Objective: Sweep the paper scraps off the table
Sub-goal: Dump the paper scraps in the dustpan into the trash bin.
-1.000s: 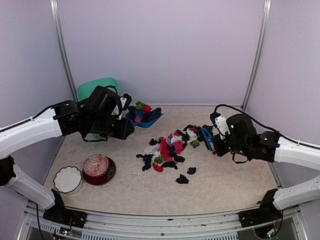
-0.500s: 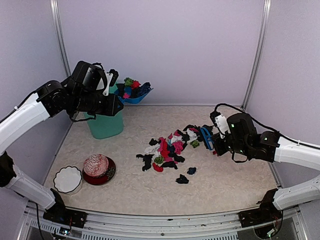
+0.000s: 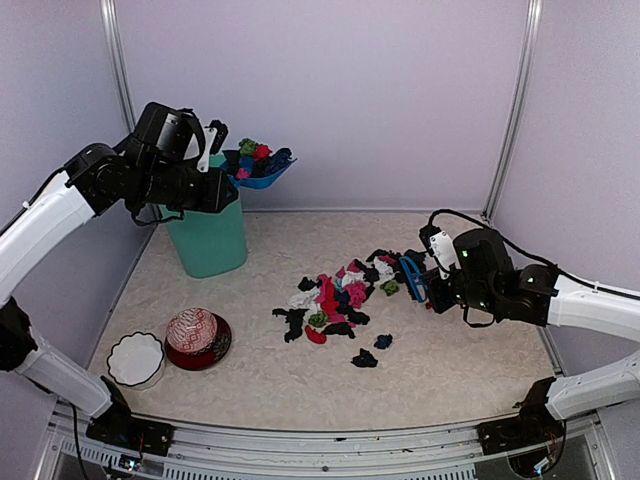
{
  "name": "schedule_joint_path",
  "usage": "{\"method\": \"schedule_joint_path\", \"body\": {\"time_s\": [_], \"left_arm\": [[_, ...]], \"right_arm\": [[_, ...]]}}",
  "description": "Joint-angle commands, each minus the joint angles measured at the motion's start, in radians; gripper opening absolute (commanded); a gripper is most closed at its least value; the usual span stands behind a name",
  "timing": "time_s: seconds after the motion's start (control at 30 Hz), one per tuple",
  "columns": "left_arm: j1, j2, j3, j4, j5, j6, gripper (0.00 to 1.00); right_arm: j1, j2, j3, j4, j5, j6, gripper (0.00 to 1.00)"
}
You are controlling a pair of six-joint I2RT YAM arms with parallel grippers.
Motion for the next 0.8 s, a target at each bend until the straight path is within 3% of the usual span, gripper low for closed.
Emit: {"method": "schedule_joint_path", "body": {"time_s": [0.0,0.37,0.77], "left_arm": [[0.031,0.013,0.091,-0.021,0.010,0.032,0.00],[0.188,0.031,0.166,-0.019,0.098,0.042,0.00],[0.417,-0.001,-0.028,0.149,0.376,-0.049,0.00]], "right_arm": [[-0.013,-0.017,-0.011,0.031,-0.008,0.004,0.00],[-0.014,-0.023,-0.012,0.039,-0.018,0.004,0.00],[-0.014,-0.047,-0.033,0.045,-0.040,0.031,0.00]]}}
